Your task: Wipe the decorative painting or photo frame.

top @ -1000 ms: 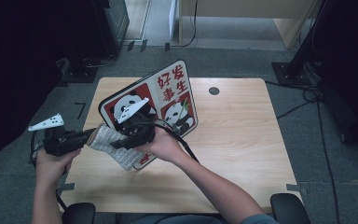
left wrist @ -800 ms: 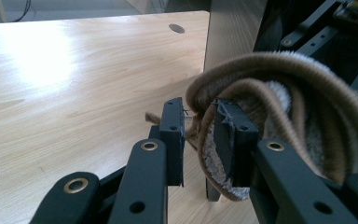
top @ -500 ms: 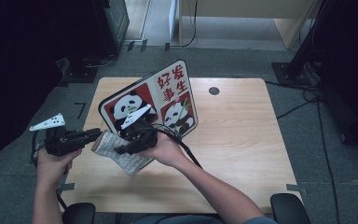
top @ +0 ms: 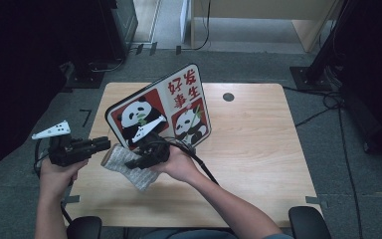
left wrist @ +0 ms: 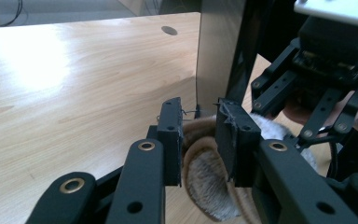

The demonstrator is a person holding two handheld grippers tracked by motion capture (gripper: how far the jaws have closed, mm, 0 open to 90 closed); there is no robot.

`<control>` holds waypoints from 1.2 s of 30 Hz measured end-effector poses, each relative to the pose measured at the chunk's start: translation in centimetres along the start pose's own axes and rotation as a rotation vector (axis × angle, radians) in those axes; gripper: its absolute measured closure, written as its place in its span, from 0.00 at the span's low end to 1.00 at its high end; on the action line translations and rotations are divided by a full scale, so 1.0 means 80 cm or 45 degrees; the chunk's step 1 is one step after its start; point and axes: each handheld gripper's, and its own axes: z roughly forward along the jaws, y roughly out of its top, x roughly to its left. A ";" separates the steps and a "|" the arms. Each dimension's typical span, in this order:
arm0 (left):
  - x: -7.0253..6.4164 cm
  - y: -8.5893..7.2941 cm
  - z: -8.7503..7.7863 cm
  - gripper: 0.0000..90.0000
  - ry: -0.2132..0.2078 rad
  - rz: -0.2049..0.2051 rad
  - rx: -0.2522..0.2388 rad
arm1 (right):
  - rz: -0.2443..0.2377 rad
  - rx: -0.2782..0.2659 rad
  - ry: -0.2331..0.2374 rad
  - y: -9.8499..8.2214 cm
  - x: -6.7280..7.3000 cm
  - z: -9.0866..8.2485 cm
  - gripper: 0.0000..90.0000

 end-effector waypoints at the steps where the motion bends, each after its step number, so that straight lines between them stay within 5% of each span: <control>1: -0.001 0.001 0.000 0.79 -0.001 0.003 0.004 | 0.006 -0.006 0.003 -0.001 0.000 0.000 0.76; 36: -0.020 0.016 0.035 0.73 -0.064 0.035 0.064 | 0.063 0.060 0.021 -0.044 -0.009 0.021 0.76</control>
